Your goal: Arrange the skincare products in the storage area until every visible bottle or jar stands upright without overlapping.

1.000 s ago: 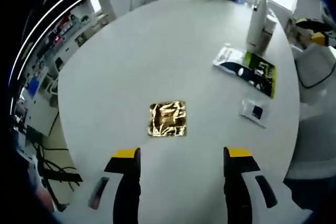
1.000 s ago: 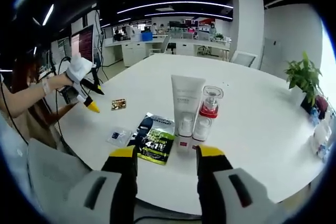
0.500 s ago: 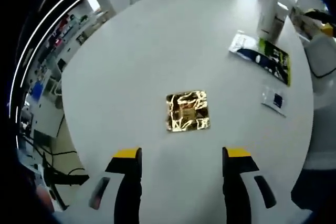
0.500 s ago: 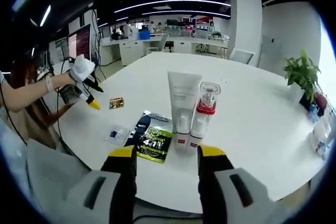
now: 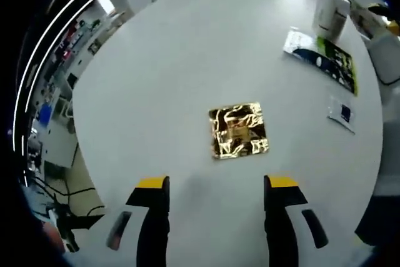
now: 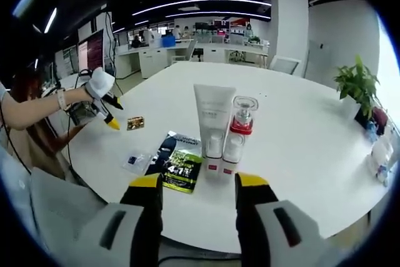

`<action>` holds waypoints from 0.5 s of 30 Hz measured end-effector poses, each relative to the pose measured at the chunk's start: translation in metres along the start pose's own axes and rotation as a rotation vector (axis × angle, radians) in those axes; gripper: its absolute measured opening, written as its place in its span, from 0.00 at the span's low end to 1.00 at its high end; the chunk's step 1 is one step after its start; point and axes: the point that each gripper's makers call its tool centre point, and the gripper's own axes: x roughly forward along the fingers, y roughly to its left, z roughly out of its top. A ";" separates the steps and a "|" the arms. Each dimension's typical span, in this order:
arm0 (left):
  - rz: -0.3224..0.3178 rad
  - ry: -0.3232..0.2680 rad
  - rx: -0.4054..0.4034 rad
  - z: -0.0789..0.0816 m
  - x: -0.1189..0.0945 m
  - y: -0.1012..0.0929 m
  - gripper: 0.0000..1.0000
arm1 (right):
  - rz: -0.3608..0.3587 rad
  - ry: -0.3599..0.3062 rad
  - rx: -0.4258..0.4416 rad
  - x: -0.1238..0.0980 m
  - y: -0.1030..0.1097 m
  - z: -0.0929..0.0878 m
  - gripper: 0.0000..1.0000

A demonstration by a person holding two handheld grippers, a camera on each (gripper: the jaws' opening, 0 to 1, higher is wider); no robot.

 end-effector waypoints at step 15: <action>-0.018 0.010 0.016 0.006 0.002 -0.006 0.57 | 0.013 0.007 -0.008 0.007 -0.001 0.002 0.46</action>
